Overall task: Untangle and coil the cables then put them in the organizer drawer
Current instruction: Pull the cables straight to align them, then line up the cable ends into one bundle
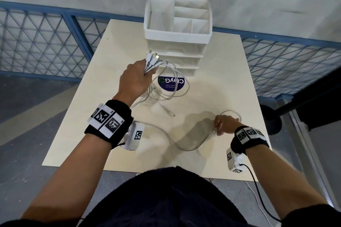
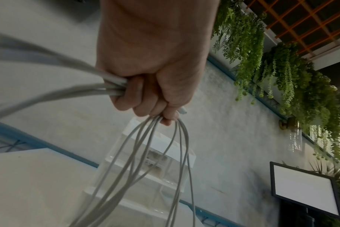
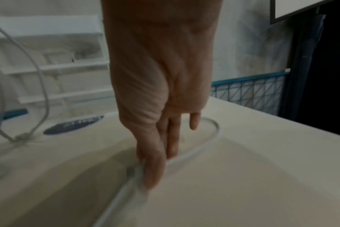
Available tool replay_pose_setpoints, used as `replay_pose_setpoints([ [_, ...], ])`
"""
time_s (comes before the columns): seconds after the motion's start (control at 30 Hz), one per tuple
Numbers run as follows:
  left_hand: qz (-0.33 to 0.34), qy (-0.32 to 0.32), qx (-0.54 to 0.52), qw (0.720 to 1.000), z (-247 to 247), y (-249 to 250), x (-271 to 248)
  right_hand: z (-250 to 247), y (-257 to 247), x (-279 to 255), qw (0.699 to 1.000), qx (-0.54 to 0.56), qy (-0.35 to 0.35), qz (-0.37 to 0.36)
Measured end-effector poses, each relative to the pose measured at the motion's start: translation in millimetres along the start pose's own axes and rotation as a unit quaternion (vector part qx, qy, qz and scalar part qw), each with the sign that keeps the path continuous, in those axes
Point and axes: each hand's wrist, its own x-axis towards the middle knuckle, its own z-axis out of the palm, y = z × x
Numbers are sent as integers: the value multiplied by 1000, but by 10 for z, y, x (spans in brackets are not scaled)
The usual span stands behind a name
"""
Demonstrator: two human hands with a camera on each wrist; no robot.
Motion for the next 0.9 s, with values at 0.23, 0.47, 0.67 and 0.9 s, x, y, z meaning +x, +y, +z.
replay_pose_setpoints([
  [0.23,39,-77,-182,979,100,210,126,-846,-589,-399,964,150,-100,-195],
  [0.47,40,-176,-294,939,297,249,15,-1211,-1187,-789,851,391,-44,-348],
  [0.67,94,-241,-344,903,411,270,-120,-1254,-1517,-854,811,434,77,-385],
  [0.9,56,-224,-342,911,450,276,-163,-1224,-1588,-818,817,407,172,-369],
])
